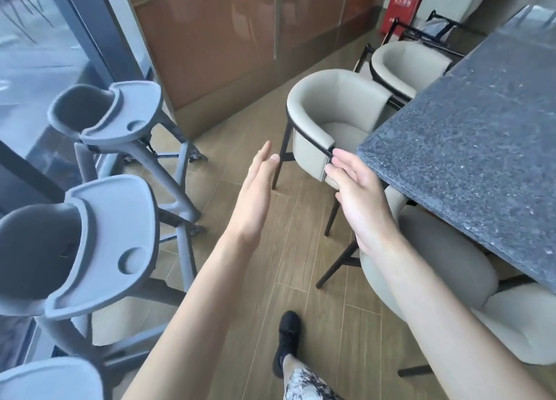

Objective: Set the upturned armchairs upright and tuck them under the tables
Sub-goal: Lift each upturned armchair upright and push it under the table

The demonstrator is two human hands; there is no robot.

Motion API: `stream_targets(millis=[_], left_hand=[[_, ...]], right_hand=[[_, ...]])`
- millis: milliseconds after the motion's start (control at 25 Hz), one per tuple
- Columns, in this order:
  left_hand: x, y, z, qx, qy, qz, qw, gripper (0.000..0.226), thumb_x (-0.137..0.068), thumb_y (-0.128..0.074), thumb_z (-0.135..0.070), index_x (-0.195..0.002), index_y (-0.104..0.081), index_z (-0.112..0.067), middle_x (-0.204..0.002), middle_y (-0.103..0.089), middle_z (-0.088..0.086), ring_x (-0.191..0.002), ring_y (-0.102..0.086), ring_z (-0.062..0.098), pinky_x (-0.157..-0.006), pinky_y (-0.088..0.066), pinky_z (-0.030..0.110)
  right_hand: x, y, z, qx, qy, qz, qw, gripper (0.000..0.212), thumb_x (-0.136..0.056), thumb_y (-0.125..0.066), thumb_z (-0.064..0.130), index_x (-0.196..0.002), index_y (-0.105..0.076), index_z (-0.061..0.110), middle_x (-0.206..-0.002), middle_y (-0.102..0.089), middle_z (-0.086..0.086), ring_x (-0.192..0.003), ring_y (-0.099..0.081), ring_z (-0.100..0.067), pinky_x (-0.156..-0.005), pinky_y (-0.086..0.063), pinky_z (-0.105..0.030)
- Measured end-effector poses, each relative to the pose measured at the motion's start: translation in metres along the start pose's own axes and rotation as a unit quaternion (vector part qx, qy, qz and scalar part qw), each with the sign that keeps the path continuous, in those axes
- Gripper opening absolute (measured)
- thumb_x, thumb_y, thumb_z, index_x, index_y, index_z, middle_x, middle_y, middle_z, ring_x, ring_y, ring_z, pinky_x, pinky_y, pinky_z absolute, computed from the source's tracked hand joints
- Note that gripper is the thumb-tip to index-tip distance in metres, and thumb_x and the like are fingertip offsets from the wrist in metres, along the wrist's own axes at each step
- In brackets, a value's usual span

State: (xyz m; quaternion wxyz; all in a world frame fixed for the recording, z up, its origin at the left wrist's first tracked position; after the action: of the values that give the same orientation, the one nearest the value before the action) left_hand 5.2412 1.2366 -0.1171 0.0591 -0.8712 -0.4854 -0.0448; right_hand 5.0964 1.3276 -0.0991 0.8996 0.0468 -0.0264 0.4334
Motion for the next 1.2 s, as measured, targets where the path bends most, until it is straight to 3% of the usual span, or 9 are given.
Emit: stream_targets(millis=[160,320,440,560,640,760,1040,1200], left_hand=[[-0.062,-0.002,-0.013,0.003,0.008,-0.007,1.000,0.063,-0.090,-0.045,-0.062,-0.151,-0.036,-0.049,-0.151,-0.034,-0.032,-0.136,-0.031,-0.009,-0.120,-0.021,0.032],[-0.126,-0.011,-0.029,-0.008,0.003,0.003,1.000,0.065,-0.089,-0.044,-0.062,-0.152,-0.036,-0.048,-0.135,-0.040,-0.038,-0.117,-0.039,-0.020,-0.111,-0.026,0.027],[-0.177,-0.013,-0.040,-0.013,0.001,-0.002,1.000,0.065,-0.088,-0.044,-0.062,-0.151,-0.038,-0.046,-0.131,-0.043,-0.037,-0.124,-0.042,-0.011,-0.111,-0.030,0.029],[-0.217,-0.006,-0.046,-0.014,0.000,-0.011,1.000,0.063,-0.088,-0.046,-0.060,-0.149,-0.041,-0.046,-0.127,-0.047,-0.037,-0.112,-0.046,-0.019,-0.105,-0.034,0.026],[-0.240,0.002,-0.046,-0.011,0.005,-0.020,1.000,0.057,-0.094,-0.047,-0.055,-0.150,-0.041,-0.044,-0.140,-0.046,-0.029,-0.121,-0.046,-0.015,-0.109,-0.034,0.030],[-0.278,0.022,-0.039,-0.002,0.025,-0.039,0.999,0.049,-0.101,-0.047,-0.048,-0.150,-0.042,-0.043,-0.157,-0.038,-0.019,-0.144,-0.036,0.004,-0.121,-0.028,0.039],[-0.392,0.088,-0.034,-0.023,0.046,-0.031,0.998,0.046,-0.101,-0.050,-0.047,-0.146,-0.047,-0.043,-0.154,-0.044,-0.017,-0.144,-0.038,0.007,-0.122,-0.028,0.043],[-0.462,0.131,-0.056,-0.026,0.054,-0.004,0.998,0.054,-0.089,-0.052,-0.055,-0.142,-0.050,-0.047,-0.150,-0.047,-0.019,-0.141,-0.041,0.005,-0.121,-0.030,0.040]], right_hand=[[-0.067,-0.002,0.009,0.003,-0.005,-0.003,1.000,0.036,-0.097,-0.059,0.026,-0.133,-0.058,0.029,-0.142,-0.056,0.008,-0.129,-0.052,0.000,-0.116,-0.038,-0.039],[-0.130,-0.010,0.015,0.011,-0.012,0.006,1.000,0.042,-0.093,-0.059,0.033,-0.134,-0.059,0.030,-0.140,-0.058,0.013,-0.127,-0.052,0.003,-0.115,-0.038,-0.040],[-0.178,-0.019,0.018,0.013,-0.015,0.012,1.000,0.038,-0.094,-0.060,0.032,-0.132,-0.060,0.031,-0.138,-0.059,0.012,-0.126,-0.053,0.003,-0.115,-0.039,-0.040],[-0.217,-0.031,0.018,0.017,-0.029,0.014,0.999,0.036,-0.096,-0.059,0.030,-0.132,-0.060,0.032,-0.137,-0.059,0.013,-0.124,-0.053,0.006,-0.114,-0.039,-0.039],[-0.241,-0.040,0.016,0.022,-0.036,0.018,0.999,0.036,-0.096,-0.059,0.031,-0.132,-0.060,0.032,-0.137,-0.059,0.013,-0.124,-0.053,0.006,-0.114,-0.040,-0.039],[-0.277,-0.059,0.011,0.026,-0.052,0.023,0.998,0.034,-0.096,-0.060,0.031,-0.130,-0.061,0.032,-0.136,-0.060,0.013,-0.126,-0.053,0.004,-0.113,-0.041,-0.039],[-0.379,-0.133,0.000,0.022,-0.073,0.014,0.997,0.032,-0.096,-0.060,0.031,-0.127,-0.062,0.035,-0.133,-0.061,0.015,-0.124,-0.053,0.006,-0.113,-0.041,-0.039],[-0.447,-0.181,0.016,0.016,-0.075,-0.017,0.997,0.031,-0.097,-0.060,0.029,-0.128,-0.061,0.032,-0.133,-0.061,0.010,-0.125,-0.054,0.000,-0.113,-0.041,-0.040]])
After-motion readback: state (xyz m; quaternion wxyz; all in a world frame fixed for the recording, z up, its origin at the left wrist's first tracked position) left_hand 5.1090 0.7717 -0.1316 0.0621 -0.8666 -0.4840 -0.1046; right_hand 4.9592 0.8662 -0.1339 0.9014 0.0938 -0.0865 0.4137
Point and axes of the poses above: each hand's wrist, its own x-axis away from the middle knuckle, its own y-axis out of the back of the hand, z = x × y, the point moved 9 cm from there along -x, towards the middle knuckle
